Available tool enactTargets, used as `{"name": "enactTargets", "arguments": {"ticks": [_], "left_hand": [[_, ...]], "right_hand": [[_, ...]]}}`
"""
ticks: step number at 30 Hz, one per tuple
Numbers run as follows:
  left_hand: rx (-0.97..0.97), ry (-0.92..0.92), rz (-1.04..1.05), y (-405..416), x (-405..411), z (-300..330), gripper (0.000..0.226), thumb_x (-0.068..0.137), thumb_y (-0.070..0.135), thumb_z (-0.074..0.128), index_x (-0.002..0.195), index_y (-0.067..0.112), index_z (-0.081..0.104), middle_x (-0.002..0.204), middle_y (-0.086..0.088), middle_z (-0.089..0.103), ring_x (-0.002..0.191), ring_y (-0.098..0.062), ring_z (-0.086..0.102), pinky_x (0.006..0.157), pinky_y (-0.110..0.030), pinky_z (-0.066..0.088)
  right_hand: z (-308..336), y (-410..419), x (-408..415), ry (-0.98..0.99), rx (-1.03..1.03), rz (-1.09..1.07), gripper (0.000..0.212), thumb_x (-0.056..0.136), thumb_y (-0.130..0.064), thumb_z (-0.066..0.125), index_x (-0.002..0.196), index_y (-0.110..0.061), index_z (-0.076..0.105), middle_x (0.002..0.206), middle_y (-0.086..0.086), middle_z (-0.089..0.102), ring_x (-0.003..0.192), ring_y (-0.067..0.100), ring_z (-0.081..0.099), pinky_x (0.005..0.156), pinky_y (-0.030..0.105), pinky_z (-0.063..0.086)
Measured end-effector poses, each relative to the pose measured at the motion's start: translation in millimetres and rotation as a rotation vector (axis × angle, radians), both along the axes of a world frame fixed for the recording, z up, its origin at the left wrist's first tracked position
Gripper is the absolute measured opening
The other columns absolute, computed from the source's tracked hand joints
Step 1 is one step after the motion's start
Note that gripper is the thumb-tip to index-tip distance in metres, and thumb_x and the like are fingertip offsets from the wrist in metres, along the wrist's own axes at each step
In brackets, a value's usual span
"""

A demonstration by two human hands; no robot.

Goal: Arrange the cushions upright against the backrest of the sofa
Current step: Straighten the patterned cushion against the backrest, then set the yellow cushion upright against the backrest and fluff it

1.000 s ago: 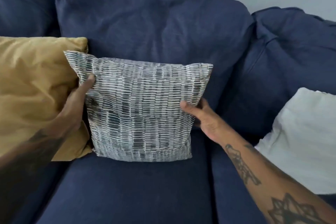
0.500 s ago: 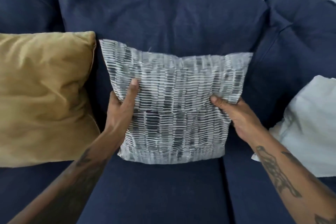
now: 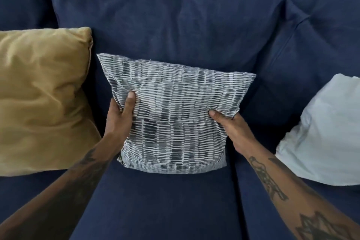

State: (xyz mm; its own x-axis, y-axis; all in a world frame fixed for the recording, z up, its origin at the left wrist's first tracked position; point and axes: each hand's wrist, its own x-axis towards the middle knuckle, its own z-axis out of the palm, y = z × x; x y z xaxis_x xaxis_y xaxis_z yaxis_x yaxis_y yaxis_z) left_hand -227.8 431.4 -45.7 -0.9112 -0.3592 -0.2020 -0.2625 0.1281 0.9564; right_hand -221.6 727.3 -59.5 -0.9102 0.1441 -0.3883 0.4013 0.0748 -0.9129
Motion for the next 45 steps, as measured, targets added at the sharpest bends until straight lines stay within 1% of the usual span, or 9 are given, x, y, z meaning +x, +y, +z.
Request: {"name": "enactTargets", "arguments": {"ticks": [3, 7, 11, 16, 23, 29, 35, 40, 45], "left_hand": [[-0.051, 0.02, 0.015, -6, 1, 6, 0.051, 0.109, 0.045, 0.057, 0.152, 0.017, 0.056, 0.135, 0.001, 0.07, 0.126, -0.021, 0.067, 0.1, -0.025, 0.053], [-0.011, 0.02, 0.054, -14, -6, 23, 0.051, 0.102, 0.051, 0.068, 0.137, 0.015, 0.063, 0.124, -0.004, 0.074, 0.115, -0.023, 0.071, 0.107, -0.048, 0.057], [0.138, 0.025, 0.066, -18, -20, 42, 0.056, 0.094, 0.047, 0.079, 0.136, 0.011, 0.067, 0.123, -0.003, 0.08, 0.118, -0.026, 0.077, 0.107, -0.048, 0.06], [0.044, 0.067, 0.102, -17, -37, 59, 0.023, 0.103, 0.034, 0.073, 0.114, 0.015, 0.067, 0.1, 0.001, 0.074, 0.102, -0.02, 0.07, 0.101, -0.046, 0.061], [-0.055, -0.018, 0.075, -59, 16, 78, 0.034, 0.098, 0.053, 0.072, 0.115, 0.023, 0.073, 0.11, -0.002, 0.077, 0.101, -0.02, 0.071, 0.096, -0.045, 0.061], [-0.186, 0.063, 0.412, -222, 71, 106, 0.017, 0.106, 0.025, 0.063, 0.11, 0.012, 0.073, 0.085, -0.002, 0.071, 0.087, -0.022, 0.07, 0.098, -0.044, 0.061], [-0.301, -0.088, 0.475, -424, 44, 90, 0.056, 0.087, 0.058, 0.062, 0.124, 0.019, 0.078, 0.116, -0.006, 0.081, 0.103, -0.026, 0.076, 0.095, -0.047, 0.063], [-0.059, -0.125, 0.194, -455, 4, 64, 0.082, 0.09, 0.072, 0.068, 0.151, 0.018, 0.055, 0.139, 0.001, 0.065, 0.119, -0.022, 0.062, 0.1, -0.04, 0.05], [0.151, -0.117, 0.187, -451, -19, 43, 0.097, 0.076, 0.075, 0.081, 0.157, 0.03, 0.054, 0.137, 0.009, 0.068, 0.125, -0.022, 0.065, 0.112, -0.047, 0.052]], "right_hand": [[7, 5, -4, 0.004, 0.014, -0.025, 0.104, 0.035, -0.077, 0.089, 0.12, -0.02, 0.075, 0.115, -0.006, 0.081, 0.106, 0.016, 0.076, 0.103, 0.04, 0.057], [31, 10, -9, 0.09, -0.083, 0.026, 0.065, 0.065, -0.048, 0.089, 0.124, -0.025, 0.072, 0.118, -0.007, 0.08, 0.109, 0.012, 0.076, 0.097, 0.031, 0.057], [43, 22, -30, 0.188, -0.179, -0.127, 0.072, 0.077, -0.048, 0.086, 0.137, -0.018, 0.061, 0.127, -0.003, 0.076, 0.111, 0.011, 0.074, 0.098, 0.033, 0.057], [50, 26, -51, 0.14, -0.121, -0.154, 0.016, 0.091, -0.034, 0.078, 0.101, -0.023, 0.071, 0.101, -0.006, 0.081, 0.098, 0.012, 0.077, 0.089, 0.034, 0.058], [87, -5, -4, 0.34, 0.294, -0.328, 0.067, 0.087, -0.056, 0.075, 0.14, -0.021, 0.055, 0.138, -0.002, 0.062, 0.123, 0.011, 0.06, 0.099, 0.024, 0.048], [144, -135, 36, 0.506, 0.36, 0.182, 0.023, 0.097, -0.038, 0.069, 0.114, -0.022, 0.067, 0.104, -0.015, 0.068, 0.095, 0.001, 0.066, 0.081, 0.011, 0.053], [100, -310, -13, 0.129, 0.187, 0.323, 0.086, 0.076, -0.062, 0.08, 0.148, -0.022, 0.051, 0.134, -0.004, 0.066, 0.116, 0.015, 0.067, 0.098, 0.039, 0.057], [63, -377, -42, 0.019, -0.091, 0.217, 0.135, 0.04, -0.07, 0.092, 0.158, -0.03, 0.038, 0.135, -0.013, 0.064, 0.122, 0.012, 0.061, 0.09, 0.036, 0.05], [51, -392, -51, 0.037, -0.246, 0.059, 0.129, 0.029, -0.053, 0.099, 0.145, -0.028, 0.049, 0.137, -0.006, 0.067, 0.126, 0.018, 0.062, 0.113, 0.052, 0.047]]}}
